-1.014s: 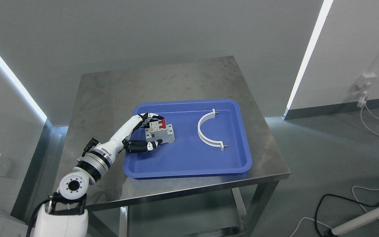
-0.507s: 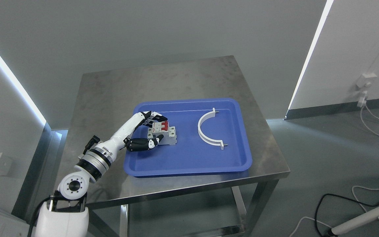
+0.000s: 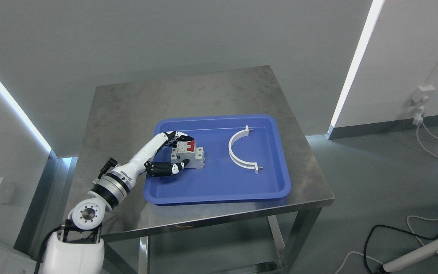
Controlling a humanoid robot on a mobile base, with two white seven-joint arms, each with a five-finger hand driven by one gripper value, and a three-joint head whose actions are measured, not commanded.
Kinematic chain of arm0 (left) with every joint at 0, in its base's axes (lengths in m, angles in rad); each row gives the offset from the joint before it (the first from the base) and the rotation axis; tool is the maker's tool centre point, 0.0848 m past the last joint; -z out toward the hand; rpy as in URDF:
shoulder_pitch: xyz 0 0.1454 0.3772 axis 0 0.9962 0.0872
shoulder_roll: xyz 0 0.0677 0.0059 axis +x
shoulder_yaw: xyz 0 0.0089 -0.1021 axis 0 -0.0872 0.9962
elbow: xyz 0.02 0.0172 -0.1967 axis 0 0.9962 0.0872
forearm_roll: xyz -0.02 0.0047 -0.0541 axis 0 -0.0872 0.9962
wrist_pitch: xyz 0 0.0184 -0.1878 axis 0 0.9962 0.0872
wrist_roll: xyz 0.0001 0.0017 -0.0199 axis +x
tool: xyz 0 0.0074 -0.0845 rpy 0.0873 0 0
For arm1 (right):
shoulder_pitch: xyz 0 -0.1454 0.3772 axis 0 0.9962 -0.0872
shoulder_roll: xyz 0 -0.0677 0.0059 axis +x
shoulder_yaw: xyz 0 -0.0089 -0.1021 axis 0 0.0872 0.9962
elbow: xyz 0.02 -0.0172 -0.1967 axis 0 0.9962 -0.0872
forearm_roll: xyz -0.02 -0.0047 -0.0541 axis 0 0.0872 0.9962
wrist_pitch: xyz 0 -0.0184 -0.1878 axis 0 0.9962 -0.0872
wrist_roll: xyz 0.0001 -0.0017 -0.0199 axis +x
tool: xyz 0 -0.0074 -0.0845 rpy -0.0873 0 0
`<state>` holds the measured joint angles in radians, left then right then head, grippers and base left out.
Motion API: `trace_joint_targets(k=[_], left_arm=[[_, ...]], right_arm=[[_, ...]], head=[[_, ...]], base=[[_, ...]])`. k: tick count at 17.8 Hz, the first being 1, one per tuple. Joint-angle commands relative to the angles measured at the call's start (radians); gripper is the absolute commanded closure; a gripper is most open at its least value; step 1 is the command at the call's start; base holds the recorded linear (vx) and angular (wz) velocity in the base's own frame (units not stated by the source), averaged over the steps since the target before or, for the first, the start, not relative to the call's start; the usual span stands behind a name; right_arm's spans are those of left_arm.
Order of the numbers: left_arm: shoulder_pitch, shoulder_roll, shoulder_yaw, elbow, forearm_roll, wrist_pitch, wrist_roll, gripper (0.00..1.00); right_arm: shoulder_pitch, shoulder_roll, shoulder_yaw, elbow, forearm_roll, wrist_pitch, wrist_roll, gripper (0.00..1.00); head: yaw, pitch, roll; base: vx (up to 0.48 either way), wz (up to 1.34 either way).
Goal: Place circuit breaker on shelf
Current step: 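Close the left hand fingers around the grey circuit breaker, then lift the circuit breaker out of the tray with the left hand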
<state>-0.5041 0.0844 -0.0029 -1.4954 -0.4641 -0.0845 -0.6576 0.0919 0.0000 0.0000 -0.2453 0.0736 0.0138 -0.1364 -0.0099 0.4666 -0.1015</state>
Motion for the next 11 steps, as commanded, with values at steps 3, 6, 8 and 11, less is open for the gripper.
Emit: trace_joint_targets(k=[3, 6, 8, 11], left_arm=[[-0.034, -0.067, 0.131, 0.05, 0.001, -0.119, -0.002, 1.0], [-0.076, -0.067, 0.225, 0.044, 0.059, -0.201, 0.031, 0.98], [-0.077, -0.067, 0.264, 0.034, 0.152, -0.205, 0.154, 0.98], [-0.068, -0.067, 0.267, 0.018, 0.263, -0.28, 0.353, 0.97]], right_arm=[[0.0, -0.017, 0.02, 0.0, 0.0, 0.064, 0.0, 0.0], [0.0, -0.017, 0.02, 0.0, 0.0, 0.064, 0.0, 0.0], [0.0, -0.017, 0.02, 0.0, 0.0, 0.064, 0.0, 0.0], [0.0, -0.017, 0.02, 0.0, 0.0, 0.064, 0.0, 0.0]], head=[[0.0, 0.0, 0.0], [0.0, 0.0, 0.0], [0.0, 0.0, 0.0], [0.0, 0.0, 0.0]], base=[[-0.023, 0.0], [-0.028, 0.0], [-0.015, 0.0], [0.0, 0.0]])
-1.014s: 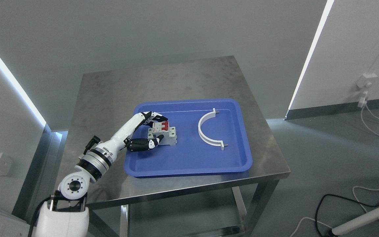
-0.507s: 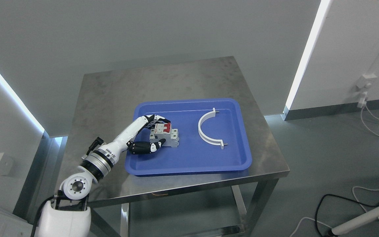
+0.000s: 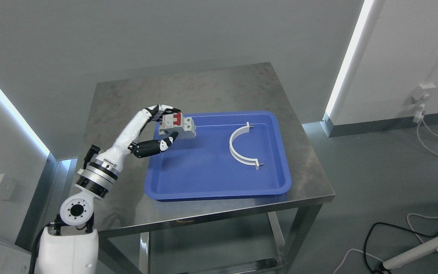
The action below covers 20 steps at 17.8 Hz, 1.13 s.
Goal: Place circuit breaker on shelf
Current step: 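Lift the circuit breaker out of the tray with the left hand, then hold the breaker raised in the left hand while turning toward the bin shelf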
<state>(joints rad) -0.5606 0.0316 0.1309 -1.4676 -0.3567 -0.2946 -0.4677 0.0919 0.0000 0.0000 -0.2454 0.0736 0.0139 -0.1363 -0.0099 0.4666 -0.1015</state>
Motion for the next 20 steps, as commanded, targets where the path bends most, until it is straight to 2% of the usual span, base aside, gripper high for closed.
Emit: trace_joint_targets(k=[1, 3, 9, 12, 14, 20], left_arm=[[-0.005, -0.014, 0.133, -0.023, 0.168, -0.104, 0.217, 0.97], [0.028, -0.014, 0.136, -0.08, 0.171, -0.11, 0.271, 0.97], [0.148, -0.014, 0.164, -0.204, 0.183, -0.064, 0.267, 0.97], [0.22, -0.014, 0.167, -0.229, 0.183, -0.016, 0.184, 0.98], [0.22, -0.014, 0.188, -0.238, 0.188, -0.001, 0.136, 0.98], [0.219, -0.014, 0.196, -0.24, 0.19, -0.047, 0.13, 0.98]], right_arm=[[0.0, -0.017, 0.02, 0.0, 0.0, 0.064, 0.0, 0.0], [0.0, -0.017, 0.02, 0.0, 0.0, 0.064, 0.0, 0.0], [0.0, -0.017, 0.02, 0.0, 0.0, 0.064, 0.0, 0.0], [0.0, -0.017, 0.02, 0.0, 0.0, 0.064, 0.0, 0.0], [0.0, -0.017, 0.02, 0.0, 0.0, 0.064, 0.0, 0.0], [0.0, -0.017, 0.02, 0.0, 0.0, 0.064, 0.0, 0.0]], head=[[0.0, 0.0, 0.0], [0.0, 0.0, 0.0], [0.0, 0.0, 0.0], [0.0, 0.0, 0.0], [0.0, 0.0, 0.0], [0.0, 0.0, 0.0]], base=[[0.003, 0.02], [-0.007, 0.01], [-0.105, 0.03], [-0.229, 0.15], [-0.223, 0.11], [-0.257, -0.05]])
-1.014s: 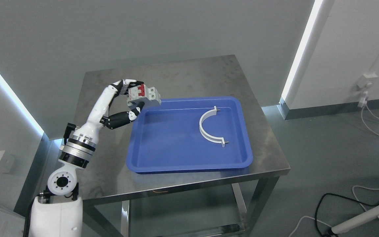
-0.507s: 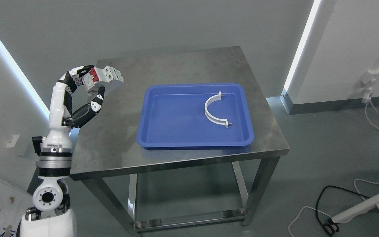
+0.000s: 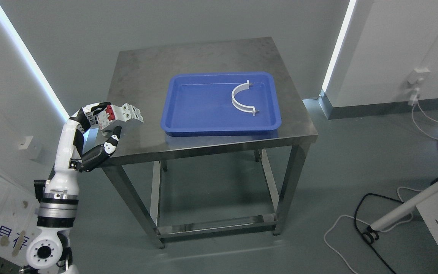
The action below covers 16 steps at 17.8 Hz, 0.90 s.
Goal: Place circuit breaker on shelf
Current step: 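Hold the breaker raised in the left hand while turning toward the bin shelf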
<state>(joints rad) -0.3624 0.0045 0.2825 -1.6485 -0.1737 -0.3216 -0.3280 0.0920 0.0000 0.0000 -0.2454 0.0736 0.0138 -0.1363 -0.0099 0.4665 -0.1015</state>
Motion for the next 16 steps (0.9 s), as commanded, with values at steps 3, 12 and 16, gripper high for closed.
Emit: trace_joint_targets(k=[3, 12, 16], left_arm=[[0.019, 0.013, 0.044, -0.059, 0.007, -0.051, -0.017, 0.98], [-0.01, 0.013, 0.047, -0.059, 0.007, -0.109, -0.033, 0.97], [-0.042, 0.013, 0.053, -0.059, 0.022, -0.117, -0.033, 0.97]], right_arm=[[0.0, -0.017, 0.02, 0.0, 0.0, 0.064, 0.0, 0.0], [0.0, -0.017, 0.02, 0.0, 0.0, 0.064, 0.0, 0.0], [0.0, -0.017, 0.02, 0.0, 0.0, 0.064, 0.0, 0.0]], head=[[0.0, 0.0, 0.0], [0.0, 0.0, 0.0], [0.0, 0.0, 0.0]], base=[[-0.329, -0.12], [-0.369, 0.05], [-0.334, 0.2]])
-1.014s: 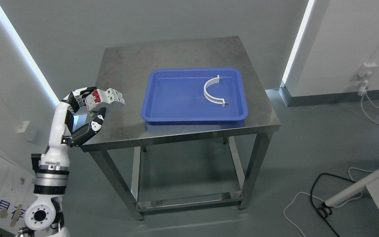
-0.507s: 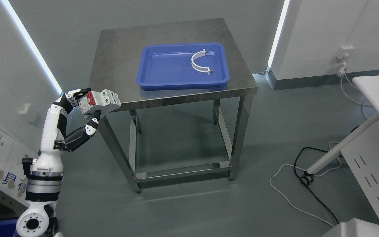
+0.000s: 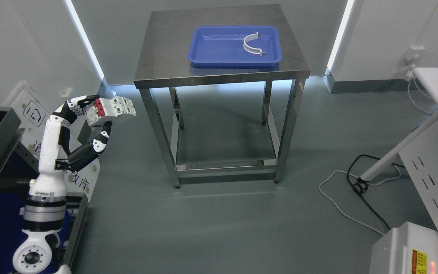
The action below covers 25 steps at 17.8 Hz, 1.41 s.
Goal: Place circuit breaker on shelf
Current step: 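Hold the breaker raised in the left hand while turning toward the bin shelf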
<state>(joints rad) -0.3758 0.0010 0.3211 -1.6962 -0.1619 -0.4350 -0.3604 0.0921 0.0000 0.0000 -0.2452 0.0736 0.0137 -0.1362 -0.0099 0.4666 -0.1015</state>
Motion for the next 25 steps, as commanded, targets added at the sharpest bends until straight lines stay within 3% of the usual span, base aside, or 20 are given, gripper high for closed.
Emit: trace_joint_targets(k=[1, 10, 16, 20, 25], left_arm=[[-0.047, 0.016, 0.015, -0.013, 0.01, -0.004, 0.0, 0.97], [-0.184, 0.016, -0.056, -0.011, 0.01, -0.005, -0.002, 0.97], [-0.244, 0.016, -0.115, -0.011, 0.01, 0.002, -0.002, 0.97], [-0.305, 0.016, -0.149, -0.007, -0.001, 0.06, -0.002, 0.96], [-0.319, 0.105, -0.177, 0.038, -0.034, 0.12, -0.003, 0.96]], right_arm=[[0.0, -0.017, 0.02, 0.0, 0.0, 0.065, 0.0, 0.0], [0.0, -0.017, 0.02, 0.0, 0.0, 0.065, 0.0, 0.0], [0.0, -0.017, 0.02, 0.0, 0.0, 0.065, 0.0, 0.0], [0.0, -0.017, 0.02, 0.0, 0.0, 0.065, 0.0, 0.0], [0.0, -0.017, 0.02, 0.0, 0.0, 0.065, 0.0, 0.0]], head=[[0.0, 0.0, 0.0], [0.0, 0.0, 0.0], [0.0, 0.0, 0.0], [0.0, 0.0, 0.0], [0.0, 0.0, 0.0]], base=[[-0.351, 0.18], [-0.325, 0.32], [-0.261, 1.02], [-0.194, 1.14], [-0.076, 1.19]])
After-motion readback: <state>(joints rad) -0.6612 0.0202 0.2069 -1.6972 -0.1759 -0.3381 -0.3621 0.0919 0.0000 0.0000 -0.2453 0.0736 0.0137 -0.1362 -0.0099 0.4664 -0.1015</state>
